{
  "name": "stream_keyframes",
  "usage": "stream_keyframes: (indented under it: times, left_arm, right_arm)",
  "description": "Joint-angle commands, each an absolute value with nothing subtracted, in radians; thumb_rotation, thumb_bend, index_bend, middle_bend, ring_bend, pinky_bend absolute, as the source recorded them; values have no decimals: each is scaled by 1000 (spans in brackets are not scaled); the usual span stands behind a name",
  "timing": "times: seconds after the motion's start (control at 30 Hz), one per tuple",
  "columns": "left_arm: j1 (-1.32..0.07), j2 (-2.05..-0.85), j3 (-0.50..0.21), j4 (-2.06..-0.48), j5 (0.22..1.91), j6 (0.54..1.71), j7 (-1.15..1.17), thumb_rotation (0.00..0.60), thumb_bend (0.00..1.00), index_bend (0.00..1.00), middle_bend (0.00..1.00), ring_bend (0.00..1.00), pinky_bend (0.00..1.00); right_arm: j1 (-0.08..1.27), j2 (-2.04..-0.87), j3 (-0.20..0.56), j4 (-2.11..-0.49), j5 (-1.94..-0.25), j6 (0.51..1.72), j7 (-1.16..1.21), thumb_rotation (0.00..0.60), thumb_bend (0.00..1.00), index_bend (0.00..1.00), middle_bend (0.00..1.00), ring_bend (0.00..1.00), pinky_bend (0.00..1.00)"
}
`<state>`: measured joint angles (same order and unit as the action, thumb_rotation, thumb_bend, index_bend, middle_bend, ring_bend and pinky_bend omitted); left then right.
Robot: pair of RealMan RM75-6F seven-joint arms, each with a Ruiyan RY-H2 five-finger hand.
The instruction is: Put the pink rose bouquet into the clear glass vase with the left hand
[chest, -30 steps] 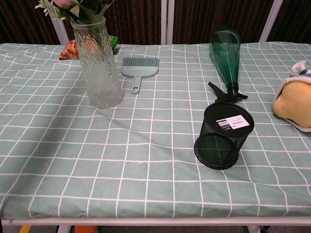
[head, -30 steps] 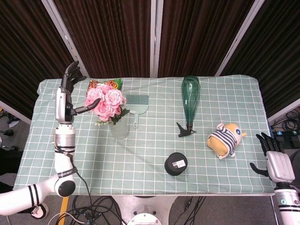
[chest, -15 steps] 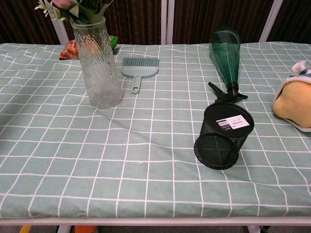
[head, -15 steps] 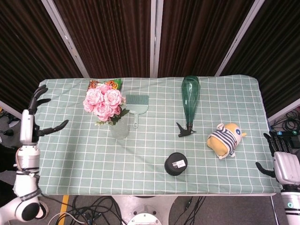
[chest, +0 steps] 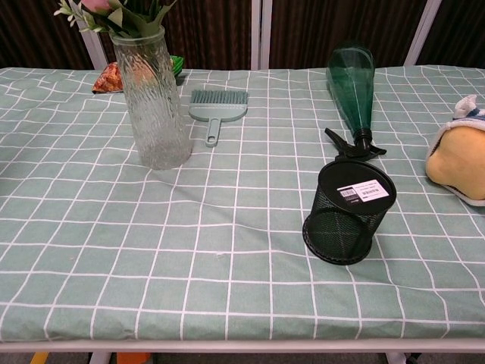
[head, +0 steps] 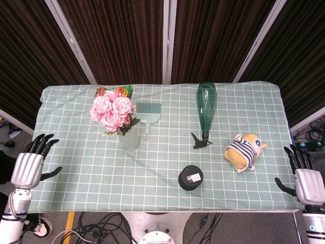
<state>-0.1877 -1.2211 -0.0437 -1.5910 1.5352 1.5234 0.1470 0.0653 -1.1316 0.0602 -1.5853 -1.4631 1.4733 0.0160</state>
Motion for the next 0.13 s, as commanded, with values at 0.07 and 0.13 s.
stream_keyframes:
  times: [0.07, 0.13]
  left_arm:
    - [-152, -1202, 27, -1584, 1561, 1489, 242, 600, 109, 170, 121, 71, 200]
    - [-144, -1207, 28, -1576, 1552, 1489, 249, 600, 109, 166, 121, 71, 189]
  right_arm:
    - [63, -1149, 50, -1581, -1466, 1464, -8, 600, 156, 0, 0, 0, 0]
    - [63, -1151, 48, -1578, -1465, 1460, -11, 600, 157, 0, 0, 0, 0]
